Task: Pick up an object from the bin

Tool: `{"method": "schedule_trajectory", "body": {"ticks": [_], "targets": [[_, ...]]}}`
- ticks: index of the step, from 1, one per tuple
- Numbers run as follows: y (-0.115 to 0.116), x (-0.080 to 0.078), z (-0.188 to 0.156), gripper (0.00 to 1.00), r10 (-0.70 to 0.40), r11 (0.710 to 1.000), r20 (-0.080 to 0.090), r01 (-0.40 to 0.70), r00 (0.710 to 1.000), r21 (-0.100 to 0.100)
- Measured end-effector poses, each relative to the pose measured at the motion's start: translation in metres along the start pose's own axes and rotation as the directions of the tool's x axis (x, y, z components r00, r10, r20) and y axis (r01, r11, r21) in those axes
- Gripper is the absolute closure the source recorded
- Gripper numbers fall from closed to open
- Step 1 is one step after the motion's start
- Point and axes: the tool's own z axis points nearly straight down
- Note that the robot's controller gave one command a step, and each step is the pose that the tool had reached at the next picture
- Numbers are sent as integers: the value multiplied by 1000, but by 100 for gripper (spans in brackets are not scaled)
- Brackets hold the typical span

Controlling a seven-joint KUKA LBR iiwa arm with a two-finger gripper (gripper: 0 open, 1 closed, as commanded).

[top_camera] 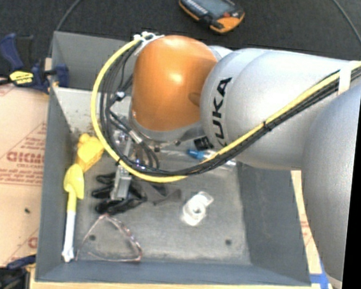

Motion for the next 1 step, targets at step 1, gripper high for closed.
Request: {"method": "schedule_trajectory", "body": {"ticks": [1], "targets": [[-30, -21, 75, 0, -193, 981, 1, 193, 981, 1]]}}
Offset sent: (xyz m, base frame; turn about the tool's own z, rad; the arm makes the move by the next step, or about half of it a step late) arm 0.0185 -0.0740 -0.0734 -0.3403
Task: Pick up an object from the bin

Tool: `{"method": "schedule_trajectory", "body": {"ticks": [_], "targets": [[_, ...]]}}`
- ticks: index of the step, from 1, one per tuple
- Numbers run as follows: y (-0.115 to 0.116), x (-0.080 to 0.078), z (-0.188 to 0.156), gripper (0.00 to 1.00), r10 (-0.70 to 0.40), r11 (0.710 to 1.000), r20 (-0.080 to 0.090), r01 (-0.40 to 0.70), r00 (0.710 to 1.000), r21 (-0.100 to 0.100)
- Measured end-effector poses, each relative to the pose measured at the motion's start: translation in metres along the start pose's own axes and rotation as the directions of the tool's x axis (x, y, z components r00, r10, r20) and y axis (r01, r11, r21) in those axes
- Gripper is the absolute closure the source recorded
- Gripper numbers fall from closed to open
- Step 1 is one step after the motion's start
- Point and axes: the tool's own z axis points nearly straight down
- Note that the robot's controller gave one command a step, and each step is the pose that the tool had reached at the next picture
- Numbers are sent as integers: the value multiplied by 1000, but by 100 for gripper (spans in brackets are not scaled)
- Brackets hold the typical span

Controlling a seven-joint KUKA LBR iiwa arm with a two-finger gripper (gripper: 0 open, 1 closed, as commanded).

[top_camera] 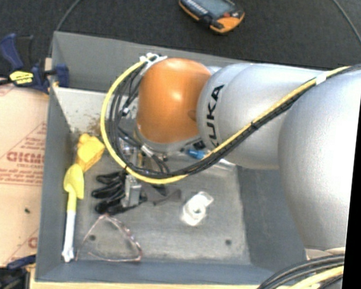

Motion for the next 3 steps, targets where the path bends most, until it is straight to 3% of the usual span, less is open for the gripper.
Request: {"method": "schedule_trajectory", "body": {"ticks": [1, 2, 3], "targets": [[-45, 10, -3, 0, -141, 990, 4, 141, 990, 0], [-32, -11, 19, 0, -299, 954, 7, 299, 954, 1], [-30, 1, 89, 0, -392, 920, 6, 392, 920, 0]]}}
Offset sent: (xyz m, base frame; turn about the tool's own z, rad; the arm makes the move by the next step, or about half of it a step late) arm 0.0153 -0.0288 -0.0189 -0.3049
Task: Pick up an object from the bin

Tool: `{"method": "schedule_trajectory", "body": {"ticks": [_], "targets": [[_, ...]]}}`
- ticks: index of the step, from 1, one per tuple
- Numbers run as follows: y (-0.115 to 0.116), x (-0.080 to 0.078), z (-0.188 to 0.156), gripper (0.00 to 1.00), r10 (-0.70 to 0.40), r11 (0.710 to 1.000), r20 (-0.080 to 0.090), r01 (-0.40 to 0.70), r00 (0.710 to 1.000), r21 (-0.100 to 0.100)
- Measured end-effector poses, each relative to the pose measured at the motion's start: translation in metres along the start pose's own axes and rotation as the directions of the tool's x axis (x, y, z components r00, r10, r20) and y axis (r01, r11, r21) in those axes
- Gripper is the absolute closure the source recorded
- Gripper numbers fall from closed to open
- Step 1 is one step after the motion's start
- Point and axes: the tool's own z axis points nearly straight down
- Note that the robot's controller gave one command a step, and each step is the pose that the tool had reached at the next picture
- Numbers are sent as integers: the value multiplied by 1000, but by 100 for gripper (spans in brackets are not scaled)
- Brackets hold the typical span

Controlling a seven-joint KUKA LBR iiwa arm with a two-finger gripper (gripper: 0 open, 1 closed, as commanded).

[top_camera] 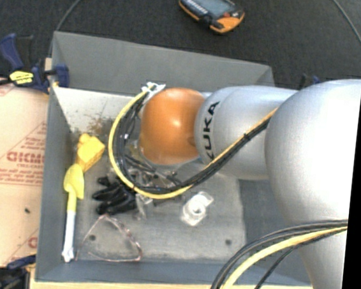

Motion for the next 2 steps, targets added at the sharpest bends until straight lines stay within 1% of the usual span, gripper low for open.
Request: {"method": "schedule_trajectory", "body": {"ticks": [1, 2], "targets": [[-4, -11, -2, 100, -128, 992, 8, 128, 992, 5], [-4, -11, -2, 100, -127, 992, 8, 127, 992, 4]]}}
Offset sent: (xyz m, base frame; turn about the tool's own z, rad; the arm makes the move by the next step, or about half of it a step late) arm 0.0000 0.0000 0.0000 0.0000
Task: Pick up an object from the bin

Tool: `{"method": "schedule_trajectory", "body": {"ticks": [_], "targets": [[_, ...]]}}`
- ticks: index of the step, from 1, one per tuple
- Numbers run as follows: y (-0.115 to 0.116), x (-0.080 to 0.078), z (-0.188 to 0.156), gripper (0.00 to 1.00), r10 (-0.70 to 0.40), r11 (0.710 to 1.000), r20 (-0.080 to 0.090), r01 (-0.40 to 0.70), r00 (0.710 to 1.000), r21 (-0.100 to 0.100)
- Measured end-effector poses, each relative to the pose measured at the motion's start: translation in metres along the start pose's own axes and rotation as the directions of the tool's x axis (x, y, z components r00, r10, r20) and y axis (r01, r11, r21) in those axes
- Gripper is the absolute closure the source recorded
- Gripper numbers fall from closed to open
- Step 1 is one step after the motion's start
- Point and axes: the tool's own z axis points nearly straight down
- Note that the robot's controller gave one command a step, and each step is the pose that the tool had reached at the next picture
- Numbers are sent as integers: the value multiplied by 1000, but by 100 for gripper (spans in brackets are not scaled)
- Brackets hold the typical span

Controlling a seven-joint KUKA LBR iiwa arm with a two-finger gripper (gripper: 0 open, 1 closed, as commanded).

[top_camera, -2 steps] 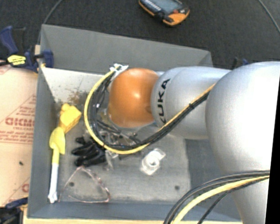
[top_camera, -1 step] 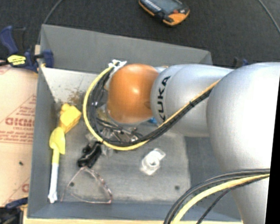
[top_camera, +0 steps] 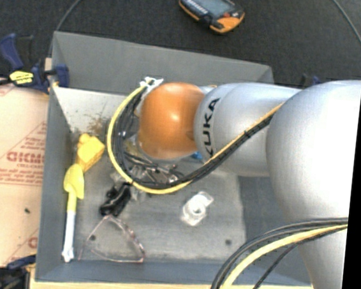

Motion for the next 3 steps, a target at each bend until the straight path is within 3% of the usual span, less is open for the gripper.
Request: {"method": "schedule_trajectory", "body": {"ticks": [2, 3], "targets": [[1, 2, -29, 100, 1, 1000, -9, -1, 1000, -5], [0, 0, -46, 100, 1, 1000, -2, -1, 1000, -1]]}}
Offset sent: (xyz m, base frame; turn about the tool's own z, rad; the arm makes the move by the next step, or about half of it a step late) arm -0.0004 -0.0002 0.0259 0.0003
